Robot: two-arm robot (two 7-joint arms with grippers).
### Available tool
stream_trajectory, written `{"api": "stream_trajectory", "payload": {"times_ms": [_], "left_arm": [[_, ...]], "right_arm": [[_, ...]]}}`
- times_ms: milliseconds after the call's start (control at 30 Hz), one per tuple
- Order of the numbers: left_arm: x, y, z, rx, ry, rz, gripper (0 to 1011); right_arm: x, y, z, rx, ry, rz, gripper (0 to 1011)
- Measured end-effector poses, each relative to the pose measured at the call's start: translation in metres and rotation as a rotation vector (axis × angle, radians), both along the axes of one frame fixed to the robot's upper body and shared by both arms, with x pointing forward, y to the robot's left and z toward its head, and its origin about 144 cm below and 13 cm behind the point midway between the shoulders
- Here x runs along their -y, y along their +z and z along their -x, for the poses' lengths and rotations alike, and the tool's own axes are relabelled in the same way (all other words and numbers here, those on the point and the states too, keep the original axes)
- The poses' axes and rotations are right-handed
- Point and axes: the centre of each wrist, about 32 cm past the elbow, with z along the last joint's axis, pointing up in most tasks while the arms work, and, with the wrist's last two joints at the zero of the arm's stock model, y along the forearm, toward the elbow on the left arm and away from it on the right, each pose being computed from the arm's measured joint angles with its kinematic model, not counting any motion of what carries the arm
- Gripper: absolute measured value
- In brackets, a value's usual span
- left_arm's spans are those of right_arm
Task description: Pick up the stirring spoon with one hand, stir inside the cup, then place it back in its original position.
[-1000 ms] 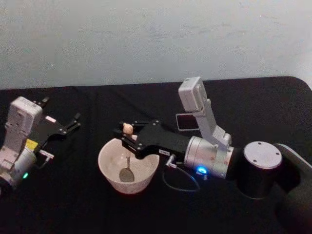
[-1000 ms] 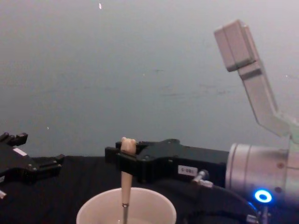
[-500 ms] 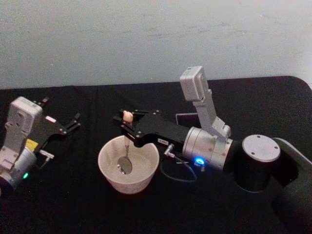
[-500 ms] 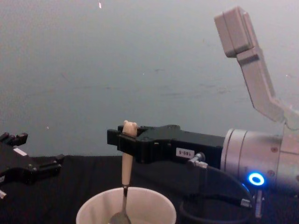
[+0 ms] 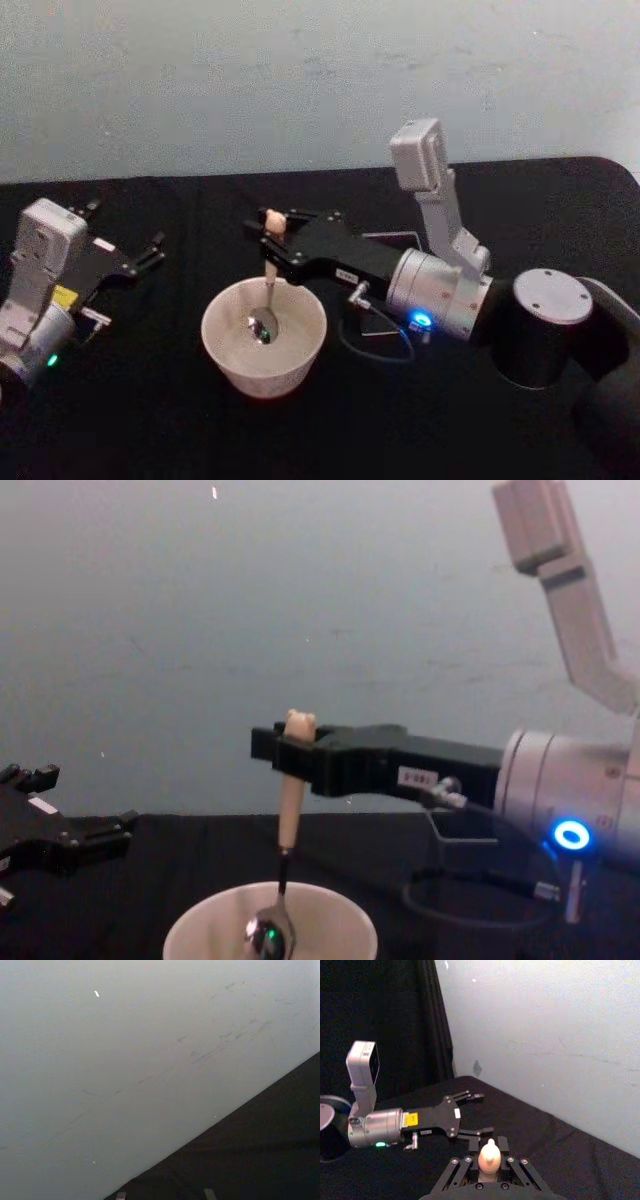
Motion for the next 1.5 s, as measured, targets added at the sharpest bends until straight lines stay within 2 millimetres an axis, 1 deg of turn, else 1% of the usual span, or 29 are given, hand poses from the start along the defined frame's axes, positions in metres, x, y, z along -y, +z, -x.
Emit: {"api": "stream_trajectory", "payload": {"times_ms": [300, 733, 1167, 1500], "left_arm": [[0.0, 0.0, 0.0, 0.0, 0.0, 0.0, 1001], [0.0, 0.0, 0.0, 0.0, 0.0, 0.0, 1002], [0.0, 0.0, 0.0, 0.0, 0.0, 0.0, 1001], [0.0, 0.0, 0.0, 0.0, 0.0, 0.0, 1001]], "right_arm": [[0.009, 0.013, 0.005, -0.007, -0.023, -0.037, 215], [0.023, 0.025, 0.008, -0.017, -0.08, -0.076, 215], [0.043, 0.037, 0.011, -0.002, -0.153, -0.137, 215], [0.065, 0.041, 0.016, 0.006, -0.227, -0.178, 215]]}}
